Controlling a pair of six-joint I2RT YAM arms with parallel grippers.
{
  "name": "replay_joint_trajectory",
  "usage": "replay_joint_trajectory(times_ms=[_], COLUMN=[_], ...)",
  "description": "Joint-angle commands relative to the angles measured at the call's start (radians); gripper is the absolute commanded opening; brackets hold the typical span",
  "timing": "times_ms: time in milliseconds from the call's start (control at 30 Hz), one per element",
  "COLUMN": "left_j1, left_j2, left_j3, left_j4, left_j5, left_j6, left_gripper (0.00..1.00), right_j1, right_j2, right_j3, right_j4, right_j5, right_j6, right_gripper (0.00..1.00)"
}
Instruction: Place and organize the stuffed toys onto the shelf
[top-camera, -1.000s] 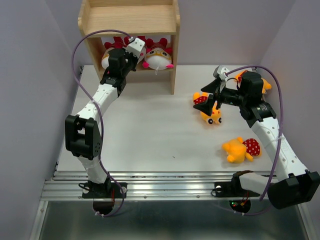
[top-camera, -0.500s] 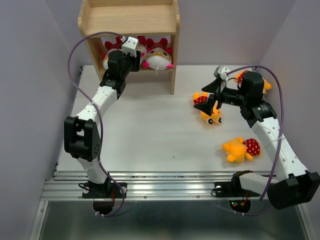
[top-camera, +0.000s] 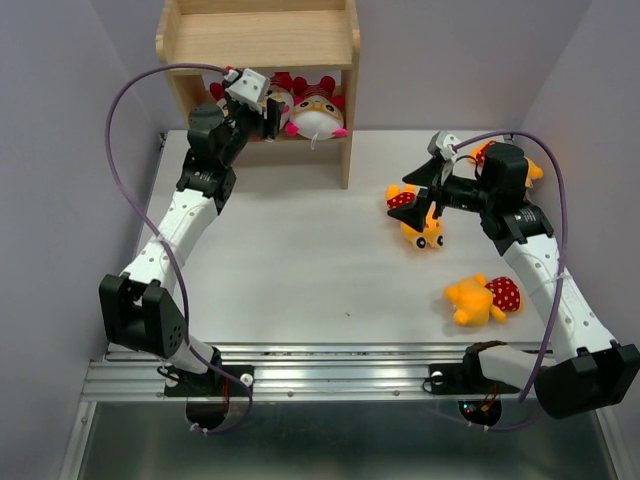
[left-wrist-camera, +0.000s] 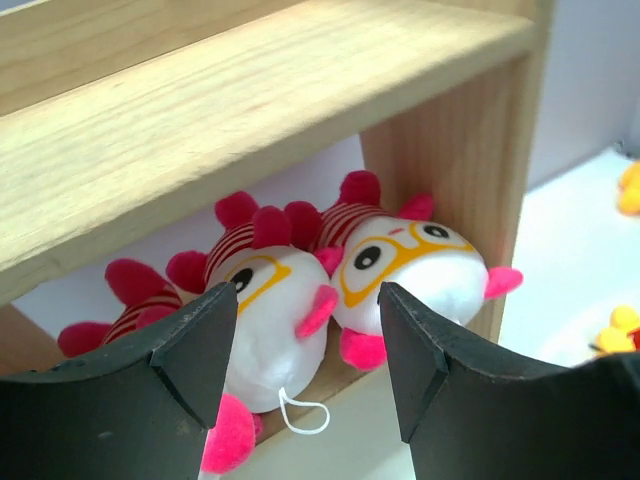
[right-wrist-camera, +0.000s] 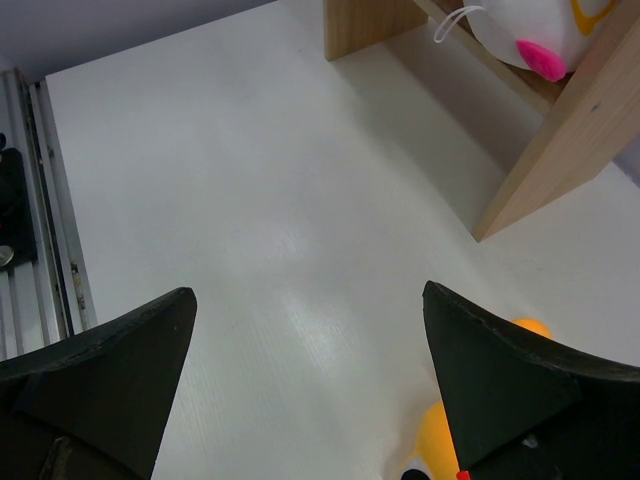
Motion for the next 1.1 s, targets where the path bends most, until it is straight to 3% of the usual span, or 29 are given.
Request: replay_joint_trajectory(times_ms=[0, 200, 767, 933, 1067], left_j1=[-0.040, -0.110, -0.169, -0.172, -0.170], left_j2=[-0.011, 0.079, 0.326, 0.348, 0.360], left_j3=[-0.062, -0.007, 0.243, 0.249, 0.251], left_j4=[0.013, -0.053, -0.142, -0.148, -0.142], left_j5=[0.140, 0.106, -0.010, -0.075, -0.096], left_j6=[0.214, 0.409, 0.503, 0.500, 0.488], left_gripper=[0.69, 0.70, 0.65, 0.57, 0.32], right_j1=[-0.008, -0.018, -0.027, -0.027, -0.036], right_j2=[-0.015, -0.021, -0.059, -0.061, -0.056], right_j3=[0.023, 0.021, -0.008, -0.014, -0.014], right_j4=[0.046, 0.046, 0.048, 0.046, 0.046], right_j5=[-0.029, -0.032, -0.025, -0.026, -0.029], right_j6=[0.006, 0.007, 0.006, 0.004, 0.006], right_gripper=[1.00, 1.00, 1.00, 1.00, 1.00])
